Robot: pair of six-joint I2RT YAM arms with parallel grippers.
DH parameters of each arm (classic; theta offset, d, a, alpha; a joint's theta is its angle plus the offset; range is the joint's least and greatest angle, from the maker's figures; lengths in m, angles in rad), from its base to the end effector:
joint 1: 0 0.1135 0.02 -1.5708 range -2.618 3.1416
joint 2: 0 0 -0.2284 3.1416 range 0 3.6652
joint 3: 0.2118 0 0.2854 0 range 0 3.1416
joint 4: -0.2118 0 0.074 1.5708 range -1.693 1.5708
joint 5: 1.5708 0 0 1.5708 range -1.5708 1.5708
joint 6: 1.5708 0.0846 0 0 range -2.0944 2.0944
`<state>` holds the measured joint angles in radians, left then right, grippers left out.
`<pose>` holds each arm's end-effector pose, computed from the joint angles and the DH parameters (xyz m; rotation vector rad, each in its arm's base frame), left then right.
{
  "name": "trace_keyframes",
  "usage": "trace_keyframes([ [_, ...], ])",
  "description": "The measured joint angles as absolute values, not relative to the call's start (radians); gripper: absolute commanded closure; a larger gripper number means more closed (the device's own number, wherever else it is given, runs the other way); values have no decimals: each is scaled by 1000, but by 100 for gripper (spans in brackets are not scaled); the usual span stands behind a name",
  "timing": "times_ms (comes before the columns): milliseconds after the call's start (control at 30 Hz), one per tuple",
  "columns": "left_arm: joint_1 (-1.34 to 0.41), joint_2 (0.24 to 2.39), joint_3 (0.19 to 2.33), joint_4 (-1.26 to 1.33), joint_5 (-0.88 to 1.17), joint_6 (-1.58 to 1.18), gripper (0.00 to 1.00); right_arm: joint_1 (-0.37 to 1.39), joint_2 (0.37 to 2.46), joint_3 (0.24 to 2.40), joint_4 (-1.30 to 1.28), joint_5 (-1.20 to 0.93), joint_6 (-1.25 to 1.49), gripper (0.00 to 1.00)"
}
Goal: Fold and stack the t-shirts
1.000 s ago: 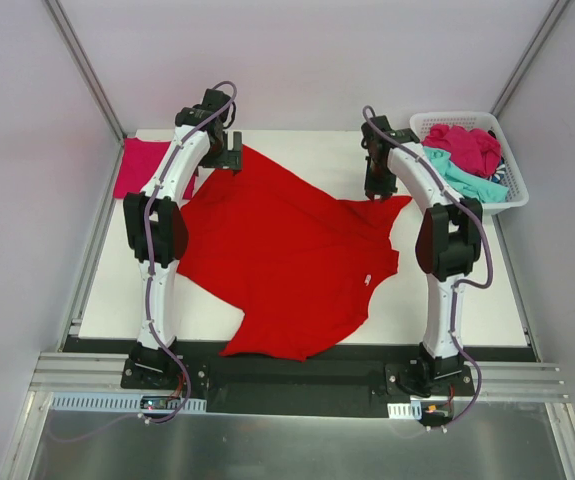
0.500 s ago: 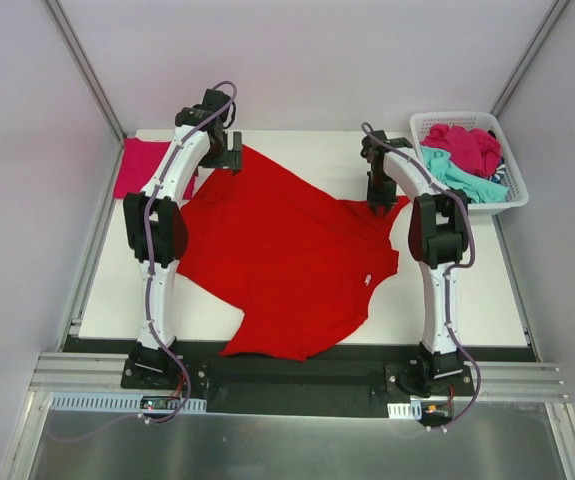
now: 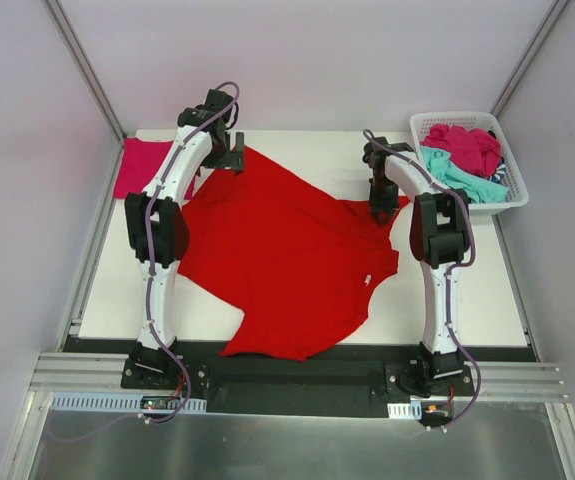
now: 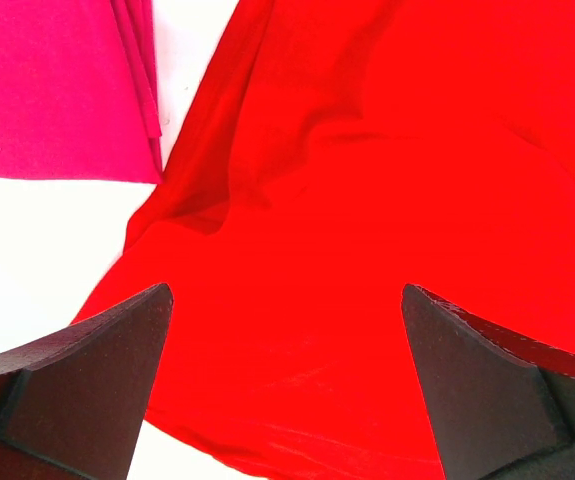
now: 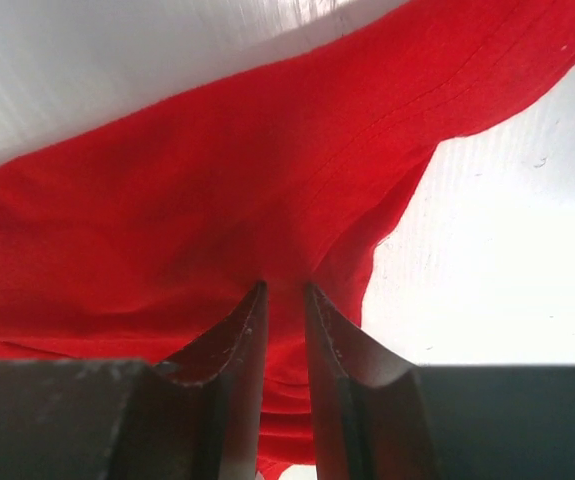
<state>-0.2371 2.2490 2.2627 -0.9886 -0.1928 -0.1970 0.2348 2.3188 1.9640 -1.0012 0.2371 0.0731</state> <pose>0.5186 -0.1086 0.2252 -0.0243 2.5203 0.0713 0.4823 0.0949 0.0876 -0.1957 2.8732 -0.2913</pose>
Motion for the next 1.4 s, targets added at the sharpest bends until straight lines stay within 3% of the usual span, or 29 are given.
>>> trace_keyframes([
  [1400, -243, 2244, 2257, -989, -197, -197, 1, 295, 2277, 1930, -999, 219, 74, 75],
])
